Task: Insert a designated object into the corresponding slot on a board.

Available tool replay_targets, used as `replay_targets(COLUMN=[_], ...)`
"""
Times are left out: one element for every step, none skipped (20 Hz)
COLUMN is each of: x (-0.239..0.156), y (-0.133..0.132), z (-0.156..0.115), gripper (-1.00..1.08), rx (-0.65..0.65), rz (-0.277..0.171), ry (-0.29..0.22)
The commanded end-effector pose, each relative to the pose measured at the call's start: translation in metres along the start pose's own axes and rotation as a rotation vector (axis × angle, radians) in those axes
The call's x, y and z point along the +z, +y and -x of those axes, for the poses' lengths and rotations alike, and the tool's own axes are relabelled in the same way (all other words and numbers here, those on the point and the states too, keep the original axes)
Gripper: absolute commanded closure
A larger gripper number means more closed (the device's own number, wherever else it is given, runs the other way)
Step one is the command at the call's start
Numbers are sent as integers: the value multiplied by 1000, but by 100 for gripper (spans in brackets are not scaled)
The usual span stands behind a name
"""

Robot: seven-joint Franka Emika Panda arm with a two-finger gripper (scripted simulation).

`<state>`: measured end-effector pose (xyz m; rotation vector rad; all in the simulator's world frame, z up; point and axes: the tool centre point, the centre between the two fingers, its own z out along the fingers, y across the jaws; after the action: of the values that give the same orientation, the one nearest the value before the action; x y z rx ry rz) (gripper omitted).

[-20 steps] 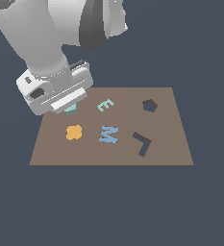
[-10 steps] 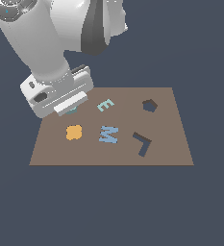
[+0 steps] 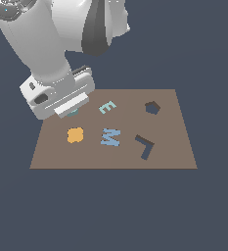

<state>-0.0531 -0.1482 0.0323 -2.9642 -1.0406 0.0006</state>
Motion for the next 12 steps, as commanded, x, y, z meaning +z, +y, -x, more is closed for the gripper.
replay_targets(x=[-3,-1,-1,-1,-1,-1,-1,-1,-1,-1,-1,-2], y=[0,0,0,-1,-2,-3,-5,-7,-9,-12,-15,-18], z=[0,0,0,0,-1,-1,-1,-2,-3,-3,-4,-5], gripper=[108,108,108,108,108,108,108,108,108,108,108,108], rx=[0,0,0,1,4,7,11,15,21,28,35,43], rz=[0,0,0,0,0,0,0,0,0,0,0,0], ry=[0,0,0,0,0,0,0,0,0,0,0,0])
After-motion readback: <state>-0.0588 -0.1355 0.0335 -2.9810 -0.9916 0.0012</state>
